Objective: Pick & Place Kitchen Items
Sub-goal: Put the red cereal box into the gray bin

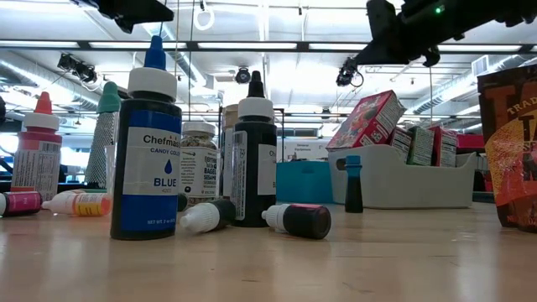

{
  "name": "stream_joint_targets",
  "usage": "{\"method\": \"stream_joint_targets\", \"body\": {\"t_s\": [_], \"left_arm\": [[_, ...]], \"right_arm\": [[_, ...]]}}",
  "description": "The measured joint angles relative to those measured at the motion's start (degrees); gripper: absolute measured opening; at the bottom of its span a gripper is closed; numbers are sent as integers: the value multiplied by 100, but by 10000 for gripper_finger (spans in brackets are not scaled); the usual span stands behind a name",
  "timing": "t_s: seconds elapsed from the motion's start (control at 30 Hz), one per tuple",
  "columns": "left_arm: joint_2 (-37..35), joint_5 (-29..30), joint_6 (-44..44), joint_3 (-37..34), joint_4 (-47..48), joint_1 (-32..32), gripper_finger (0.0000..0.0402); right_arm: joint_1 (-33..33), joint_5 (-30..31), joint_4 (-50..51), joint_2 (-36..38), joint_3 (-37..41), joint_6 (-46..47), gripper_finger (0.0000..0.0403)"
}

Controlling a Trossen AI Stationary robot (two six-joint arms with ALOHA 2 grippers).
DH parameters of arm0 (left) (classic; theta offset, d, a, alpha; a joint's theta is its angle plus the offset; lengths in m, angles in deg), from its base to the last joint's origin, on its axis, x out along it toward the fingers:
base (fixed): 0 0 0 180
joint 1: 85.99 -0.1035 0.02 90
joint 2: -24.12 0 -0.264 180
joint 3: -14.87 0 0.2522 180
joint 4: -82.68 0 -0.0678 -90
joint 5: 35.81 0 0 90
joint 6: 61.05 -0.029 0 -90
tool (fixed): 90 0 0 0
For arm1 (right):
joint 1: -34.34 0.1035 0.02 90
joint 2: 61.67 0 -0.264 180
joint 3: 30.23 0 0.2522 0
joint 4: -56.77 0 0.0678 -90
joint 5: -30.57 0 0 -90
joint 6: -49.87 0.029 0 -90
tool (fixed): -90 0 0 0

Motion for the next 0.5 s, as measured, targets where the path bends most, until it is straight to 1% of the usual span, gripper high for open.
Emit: {"method": "stream_joint_targets", "body": {"t_s": [0.07,0.13,0.23,0.33,0.43,0.5], "left_arm": [[0,-2,102,0,46,-1,33],[0,-1,181,0,44,1,33],[2,-2,205,2,35,1,33],[49,-2,222,9,14,1,33],[55,-2,289,9,14,-1,33],[88,-2,341,9,16,-1,33]], "right_arm": [[2,94,-10,0,0,-113,11],[4,94,-55,12,0,-29,31],[4,102,-61,33,0,114,74],[4,211,148,31,0,144,123],[4,202,441,31,0,519,166],[4,191,771,31,0,827,186]]}}
